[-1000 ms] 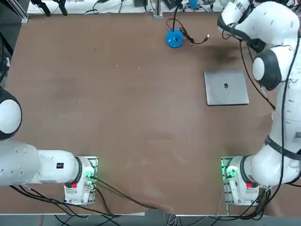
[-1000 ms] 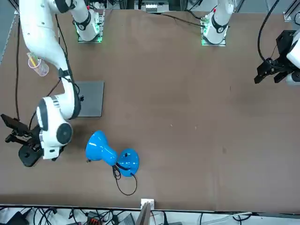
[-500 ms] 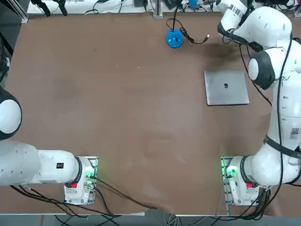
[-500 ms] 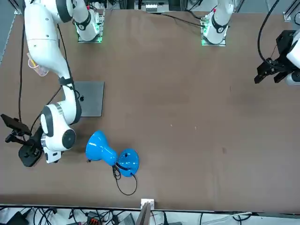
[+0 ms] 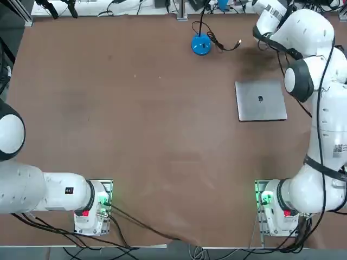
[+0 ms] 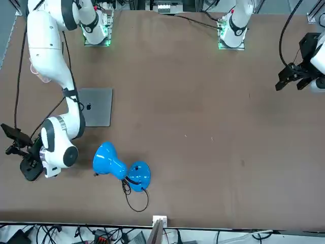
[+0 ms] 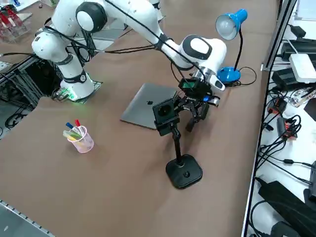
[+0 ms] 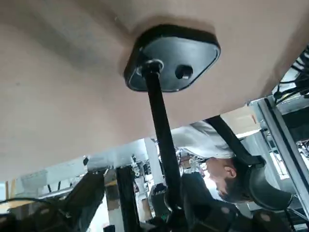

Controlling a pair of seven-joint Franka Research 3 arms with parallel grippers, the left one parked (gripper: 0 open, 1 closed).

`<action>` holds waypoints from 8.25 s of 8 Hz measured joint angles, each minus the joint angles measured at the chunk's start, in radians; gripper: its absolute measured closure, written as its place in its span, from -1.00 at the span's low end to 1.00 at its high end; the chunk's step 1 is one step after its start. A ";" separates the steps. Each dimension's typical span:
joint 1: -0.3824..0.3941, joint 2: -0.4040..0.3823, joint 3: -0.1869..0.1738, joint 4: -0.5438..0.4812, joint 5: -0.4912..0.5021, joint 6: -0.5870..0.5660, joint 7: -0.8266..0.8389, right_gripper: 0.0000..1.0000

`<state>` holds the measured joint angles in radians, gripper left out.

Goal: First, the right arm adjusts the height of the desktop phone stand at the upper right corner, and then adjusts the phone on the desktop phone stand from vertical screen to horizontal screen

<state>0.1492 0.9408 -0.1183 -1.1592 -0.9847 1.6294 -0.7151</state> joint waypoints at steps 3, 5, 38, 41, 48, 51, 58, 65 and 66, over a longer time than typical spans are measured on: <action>-0.025 0.031 0.000 0.041 0.024 -0.042 -0.006 -0.93; -0.041 0.045 0.000 0.056 0.060 -0.052 -0.007 -0.93; -0.039 0.040 0.007 0.188 0.233 -0.127 -0.009 0.47; -0.039 0.034 0.008 0.194 0.248 -0.128 -0.009 0.50; -0.043 0.023 0.008 0.207 0.283 -0.121 -0.010 0.67; -0.075 -0.012 0.008 0.208 0.359 -0.110 -0.042 0.67; -0.099 -0.055 0.008 0.209 0.434 -0.105 -0.065 0.67; -0.120 -0.088 0.008 0.211 0.482 -0.103 -0.071 0.66; -0.120 -0.091 0.008 0.211 0.483 -0.103 -0.071 0.66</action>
<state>0.0294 0.8502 -0.1098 -0.9481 -0.5017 1.5259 -0.7863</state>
